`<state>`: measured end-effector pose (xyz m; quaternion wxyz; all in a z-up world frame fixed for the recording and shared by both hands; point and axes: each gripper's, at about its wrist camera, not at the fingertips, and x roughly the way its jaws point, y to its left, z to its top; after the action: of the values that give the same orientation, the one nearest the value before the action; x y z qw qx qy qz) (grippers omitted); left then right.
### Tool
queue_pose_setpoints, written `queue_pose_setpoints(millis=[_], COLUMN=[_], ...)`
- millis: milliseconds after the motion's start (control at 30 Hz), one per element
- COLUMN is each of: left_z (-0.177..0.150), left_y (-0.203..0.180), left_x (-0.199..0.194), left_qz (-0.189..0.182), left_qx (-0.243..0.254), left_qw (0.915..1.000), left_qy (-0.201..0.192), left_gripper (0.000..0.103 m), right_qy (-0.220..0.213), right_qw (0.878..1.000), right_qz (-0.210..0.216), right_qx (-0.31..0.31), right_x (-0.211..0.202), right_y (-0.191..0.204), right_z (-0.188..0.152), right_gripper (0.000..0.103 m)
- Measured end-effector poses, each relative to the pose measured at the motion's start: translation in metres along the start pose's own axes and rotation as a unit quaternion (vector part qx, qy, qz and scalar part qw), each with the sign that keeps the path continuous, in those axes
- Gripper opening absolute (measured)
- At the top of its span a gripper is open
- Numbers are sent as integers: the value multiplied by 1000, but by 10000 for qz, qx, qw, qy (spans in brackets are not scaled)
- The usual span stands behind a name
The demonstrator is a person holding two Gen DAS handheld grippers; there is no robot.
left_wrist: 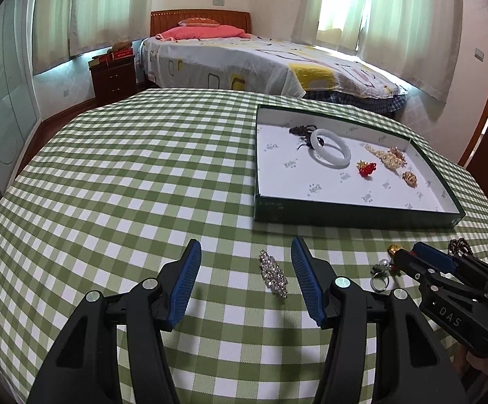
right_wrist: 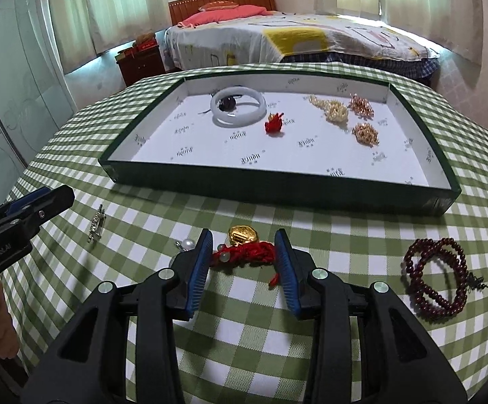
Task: Organize jewelry
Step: 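Grasp the silver rhinestone brooch with the left tool while the right tool grasps the red-knotted gold charm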
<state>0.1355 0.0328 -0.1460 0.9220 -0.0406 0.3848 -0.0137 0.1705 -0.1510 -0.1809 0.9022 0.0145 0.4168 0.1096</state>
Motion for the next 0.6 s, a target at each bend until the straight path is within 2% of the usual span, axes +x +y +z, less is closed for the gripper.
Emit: queue_pose_setpoints(millis=[133, 433, 600], left_z=[-3, -8, -11], left_y=[-2, -7, -9], left_x=[3, 7, 9], left_qz=[-1, -25, -43], left_qx=[37, 89, 104], left_qw=[10000, 9998, 9997], left_qy=[53, 156, 203], left_gripper=[55, 55, 55], right_qy=[14, -28, -77], right_qw=[10000, 10000, 10000], right_qz=[14, 63, 36], right_qx=[-1, -62, 35], right_x=[0, -10, -16], right_y=[-2, -9, -16], right_z=[-3, -16, -18], right_gripper=[36, 13, 9])
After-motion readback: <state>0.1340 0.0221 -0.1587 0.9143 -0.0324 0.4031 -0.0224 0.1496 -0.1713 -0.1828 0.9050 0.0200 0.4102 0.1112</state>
